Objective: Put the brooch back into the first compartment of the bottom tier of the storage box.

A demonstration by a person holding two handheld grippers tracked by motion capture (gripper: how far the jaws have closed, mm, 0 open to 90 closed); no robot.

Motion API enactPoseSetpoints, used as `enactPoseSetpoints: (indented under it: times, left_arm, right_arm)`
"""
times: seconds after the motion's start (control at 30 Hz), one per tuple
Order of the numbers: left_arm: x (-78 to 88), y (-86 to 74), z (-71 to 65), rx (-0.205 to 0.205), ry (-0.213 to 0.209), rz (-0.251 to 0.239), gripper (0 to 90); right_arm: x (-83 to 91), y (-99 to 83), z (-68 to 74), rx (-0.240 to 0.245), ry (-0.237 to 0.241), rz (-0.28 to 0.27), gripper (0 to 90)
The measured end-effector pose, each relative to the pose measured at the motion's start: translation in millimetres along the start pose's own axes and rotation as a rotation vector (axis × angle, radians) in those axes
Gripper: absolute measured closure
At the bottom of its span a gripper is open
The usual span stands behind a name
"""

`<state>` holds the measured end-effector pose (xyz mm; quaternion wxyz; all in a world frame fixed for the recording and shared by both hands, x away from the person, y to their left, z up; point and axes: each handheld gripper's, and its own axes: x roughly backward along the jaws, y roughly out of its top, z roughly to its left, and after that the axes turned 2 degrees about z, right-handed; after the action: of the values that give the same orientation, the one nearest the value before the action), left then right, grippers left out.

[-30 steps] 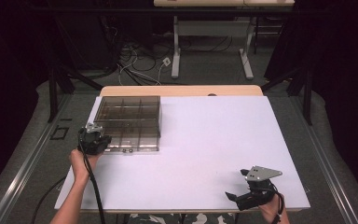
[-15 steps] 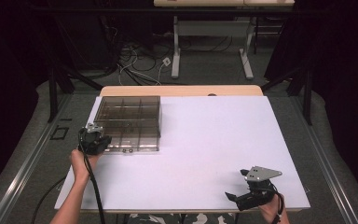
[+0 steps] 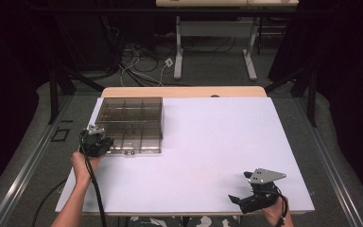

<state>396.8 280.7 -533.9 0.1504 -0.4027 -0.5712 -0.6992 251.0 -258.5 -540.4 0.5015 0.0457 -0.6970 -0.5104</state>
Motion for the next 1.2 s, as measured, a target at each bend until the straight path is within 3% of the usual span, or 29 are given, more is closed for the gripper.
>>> enactPoseSetpoints:
  times: [0.13, 0.23, 0.37, 0.43, 0.53, 0.67, 0.73, 0.77, 1.2]
  left_arm:
    - [3.0, 0.6, -1.3, 0.007, -0.002, -0.017, 66.9]
    - [7.5, 2.5, -3.9, 0.010, -0.007, -0.028, 55.6]
    - [10.5, 5.7, -9.8, 0.013, -0.027, -0.018, 39.0]
    - [12.8, 6.1, -13.7, -0.005, -0.027, -0.006, 34.2]
    - [17.5, 4.5, -17.9, 0.009, -0.040, -0.008, 27.5]
    - [23.2, 1.5, -23.0, -0.018, -0.042, -0.001, 17.0]
    - [25.0, 0.2, -25.1, -0.022, -0.052, 0.003, 15.8]
    - [25.0, -0.3, -25.8, -0.027, -0.046, 0.002, 14.8]
    - [25.9, -8.3, -36.3, -0.053, -0.044, 0.020, 1.2]
  right_arm:
    - [-0.2, 0.0, -0.5, 0.002, 0.002, -0.001, 0.7]
    - [0.2, 0.0, 0.2, 0.000, -0.001, 0.001, 0.7]
    - [-0.2, -0.4, -0.1, -0.006, -0.007, -0.016, 0.7]
    - [0.0, -0.6, 0.1, -0.007, -0.005, -0.017, 0.7]
    - [0.1, -0.5, -0.1, -0.002, -0.003, -0.018, 0.7]
    - [-0.1, -0.3, 1.1, -0.005, -0.007, -0.023, 0.7]
    - [1.4, 0.4, 0.7, -0.002, 0.000, 0.003, 0.7]
    - [-0.4, -0.3, 0.9, -0.005, -0.007, -0.024, 0.7]
    - [-0.6, -0.4, 0.8, -0.003, -0.006, -0.022, 0.7]
